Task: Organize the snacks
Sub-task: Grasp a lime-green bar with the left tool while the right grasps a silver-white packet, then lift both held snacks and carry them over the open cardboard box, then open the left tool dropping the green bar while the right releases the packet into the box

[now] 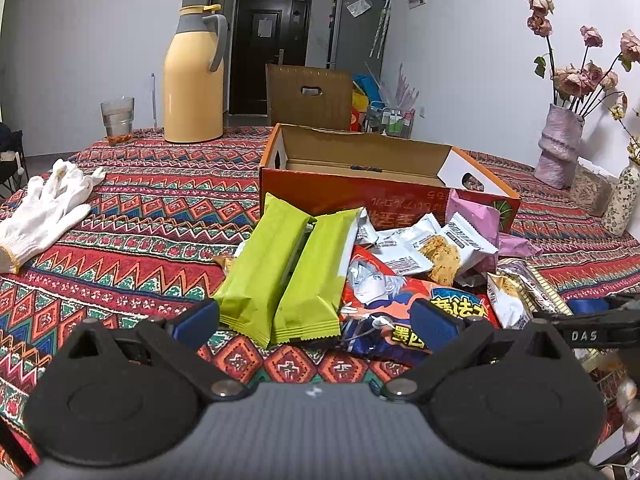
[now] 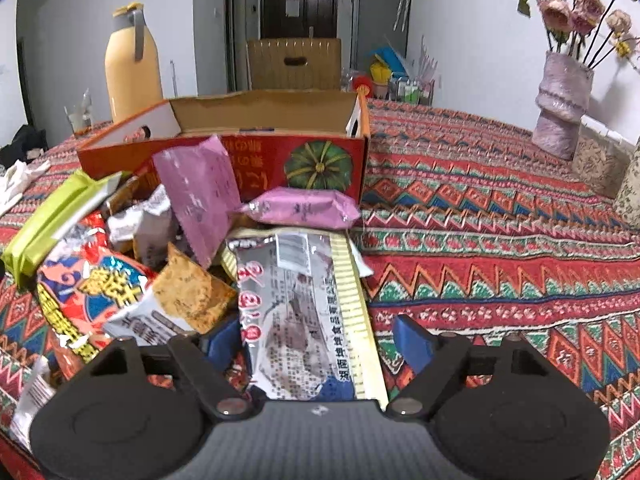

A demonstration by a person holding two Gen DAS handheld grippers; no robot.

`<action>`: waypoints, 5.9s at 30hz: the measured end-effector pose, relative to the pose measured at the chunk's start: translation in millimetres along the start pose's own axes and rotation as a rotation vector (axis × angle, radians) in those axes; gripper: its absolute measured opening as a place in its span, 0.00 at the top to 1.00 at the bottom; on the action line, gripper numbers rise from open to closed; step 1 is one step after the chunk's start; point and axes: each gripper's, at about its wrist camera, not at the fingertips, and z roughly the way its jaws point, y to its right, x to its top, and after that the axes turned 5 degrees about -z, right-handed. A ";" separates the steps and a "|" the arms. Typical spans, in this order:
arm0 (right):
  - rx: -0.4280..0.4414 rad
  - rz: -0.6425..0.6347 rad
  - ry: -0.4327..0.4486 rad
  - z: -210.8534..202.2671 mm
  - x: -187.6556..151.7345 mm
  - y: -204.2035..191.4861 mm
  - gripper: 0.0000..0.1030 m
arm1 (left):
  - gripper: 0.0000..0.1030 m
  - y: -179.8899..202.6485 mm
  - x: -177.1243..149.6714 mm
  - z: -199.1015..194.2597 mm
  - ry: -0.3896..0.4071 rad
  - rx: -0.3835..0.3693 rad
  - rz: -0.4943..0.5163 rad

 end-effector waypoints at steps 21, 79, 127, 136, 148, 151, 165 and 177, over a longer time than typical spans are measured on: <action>-0.041 0.081 0.205 -48.1 -6.9 12.6 0.69 | 0.00 -18.8 21.8 15.6 -0.011 0.059 -0.014; -0.042 0.053 0.356 -34.2 65.2 -3.3 0.68 | 0.85 -30.4 123.1 49.4 0.036 0.010 0.038; 0.005 -0.019 0.385 8.5 160.9 -11.5 0.68 | 0.65 12.4 183.8 99.2 0.016 0.003 -0.009; 0.014 0.001 0.328 62.3 185.6 -12.2 0.68 | 0.65 19.0 195.5 150.1 0.010 0.014 -0.073; 0.017 0.010 0.312 95.6 181.7 -9.9 0.68 | 0.64 6.4 182.9 176.4 0.037 0.053 -0.100; 0.015 0.006 0.292 102.1 180.6 -11.2 0.68 | 0.64 8.0 179.1 183.8 0.017 0.052 -0.092; -0.008 0.064 0.330 91.0 172.5 0.0 0.00 | 0.00 9.6 174.3 165.8 0.093 0.057 -0.104; -0.015 0.094 0.388 68.9 172.5 8.3 0.00 | 0.00 13.0 176.4 149.2 0.117 0.053 -0.105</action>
